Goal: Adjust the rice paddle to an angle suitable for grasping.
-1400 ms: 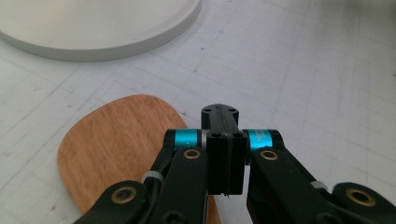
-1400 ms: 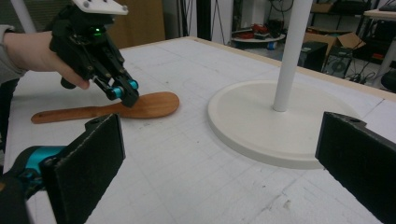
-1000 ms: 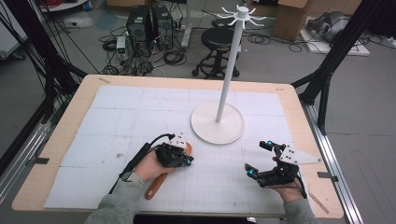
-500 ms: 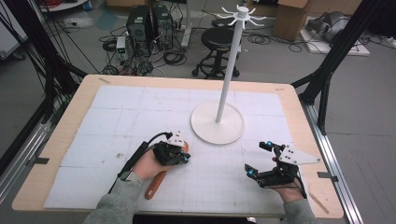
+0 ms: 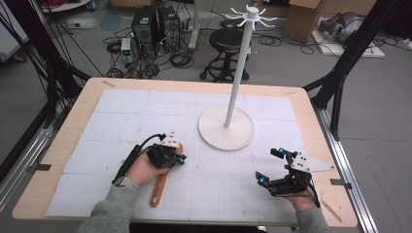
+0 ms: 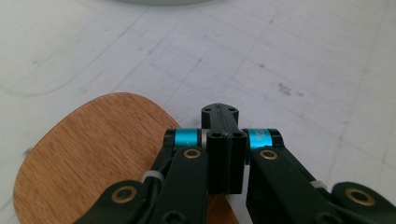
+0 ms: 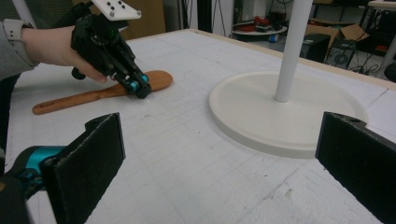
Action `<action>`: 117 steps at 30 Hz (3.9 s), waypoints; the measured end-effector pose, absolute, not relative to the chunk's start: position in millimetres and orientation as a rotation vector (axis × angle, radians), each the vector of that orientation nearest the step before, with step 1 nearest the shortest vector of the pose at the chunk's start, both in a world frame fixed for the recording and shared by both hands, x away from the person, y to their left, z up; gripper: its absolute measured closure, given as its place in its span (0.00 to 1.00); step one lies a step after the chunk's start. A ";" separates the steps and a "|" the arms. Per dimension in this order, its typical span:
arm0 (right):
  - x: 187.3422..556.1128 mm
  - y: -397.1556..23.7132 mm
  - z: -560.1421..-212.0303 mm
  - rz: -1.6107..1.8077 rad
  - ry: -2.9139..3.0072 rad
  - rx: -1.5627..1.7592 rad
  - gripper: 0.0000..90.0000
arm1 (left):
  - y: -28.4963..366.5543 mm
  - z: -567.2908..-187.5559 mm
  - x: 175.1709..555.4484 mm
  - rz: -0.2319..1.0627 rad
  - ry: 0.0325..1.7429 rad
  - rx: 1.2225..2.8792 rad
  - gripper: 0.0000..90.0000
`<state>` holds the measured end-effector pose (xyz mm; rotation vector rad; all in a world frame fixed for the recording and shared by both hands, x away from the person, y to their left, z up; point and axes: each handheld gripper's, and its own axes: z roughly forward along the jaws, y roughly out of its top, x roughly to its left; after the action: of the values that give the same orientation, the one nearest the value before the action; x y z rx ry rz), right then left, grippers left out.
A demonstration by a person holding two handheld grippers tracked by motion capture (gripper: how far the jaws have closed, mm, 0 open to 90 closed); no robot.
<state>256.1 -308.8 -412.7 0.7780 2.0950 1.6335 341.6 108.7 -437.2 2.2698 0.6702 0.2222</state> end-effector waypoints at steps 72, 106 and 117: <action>260.3 -305.2 -415.5 1.616 2.141 0.782 0.00 | 226.6 -442.1 226.3 0.267 0.718 2.199 1.00; 263.0 -301.0 -418.9 1.570 2.180 0.774 0.00 | 171.6 -445.1 280.7 0.312 0.739 2.169 1.00; 261.9 -301.5 -418.5 1.573 2.178 0.782 0.00 | 198.9 -419.5 298.5 0.379 0.780 2.084 1.00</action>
<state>261.9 -301.5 -418.5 0.7815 2.1779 1.5726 298.5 198.9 -419.5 2.0844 0.7799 0.3789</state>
